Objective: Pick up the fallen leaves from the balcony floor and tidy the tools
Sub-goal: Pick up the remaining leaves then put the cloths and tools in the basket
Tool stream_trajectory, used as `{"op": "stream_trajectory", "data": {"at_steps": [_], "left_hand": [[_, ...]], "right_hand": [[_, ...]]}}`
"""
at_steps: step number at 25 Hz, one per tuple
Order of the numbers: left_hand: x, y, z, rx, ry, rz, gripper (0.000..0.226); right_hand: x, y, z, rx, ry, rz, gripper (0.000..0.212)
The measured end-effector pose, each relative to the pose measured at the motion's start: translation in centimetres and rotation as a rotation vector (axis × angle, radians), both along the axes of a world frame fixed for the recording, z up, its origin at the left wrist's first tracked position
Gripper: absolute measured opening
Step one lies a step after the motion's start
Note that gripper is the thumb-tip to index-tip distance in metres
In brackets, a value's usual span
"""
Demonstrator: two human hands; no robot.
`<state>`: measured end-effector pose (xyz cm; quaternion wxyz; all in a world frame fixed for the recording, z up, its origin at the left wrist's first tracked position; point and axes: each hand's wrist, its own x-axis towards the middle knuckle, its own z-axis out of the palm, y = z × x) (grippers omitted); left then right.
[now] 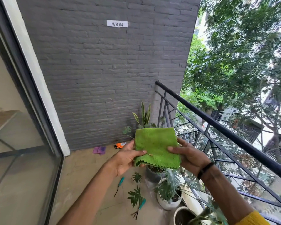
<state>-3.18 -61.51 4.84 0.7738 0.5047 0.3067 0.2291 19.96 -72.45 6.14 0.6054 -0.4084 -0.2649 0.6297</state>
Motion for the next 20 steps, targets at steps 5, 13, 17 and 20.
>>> {"op": "stream_trajectory", "data": {"at_steps": [5,13,17,20], "left_hand": [[0.4,-0.1,0.5,0.025,-0.101,-0.034,0.030],[2.5,-1.9,-3.4,-0.356,-0.131,-0.119,0.041],[5.5,-6.3,-8.7,-0.235,0.062,-0.288,0.029],[8.3,-11.3,-11.9,-0.179,0.144,-0.360,0.047]], "right_hand": [[0.8,-1.7,-0.3,0.211,-0.157,0.000,0.067],[0.5,-7.4,-2.6,0.132,-0.580,-0.200,0.049],[-1.1,-14.0,-7.7,-0.194,-0.426,-0.369,0.055],[-1.5,-20.4,-11.0,-0.399,-0.128,-0.573,0.030]]}}
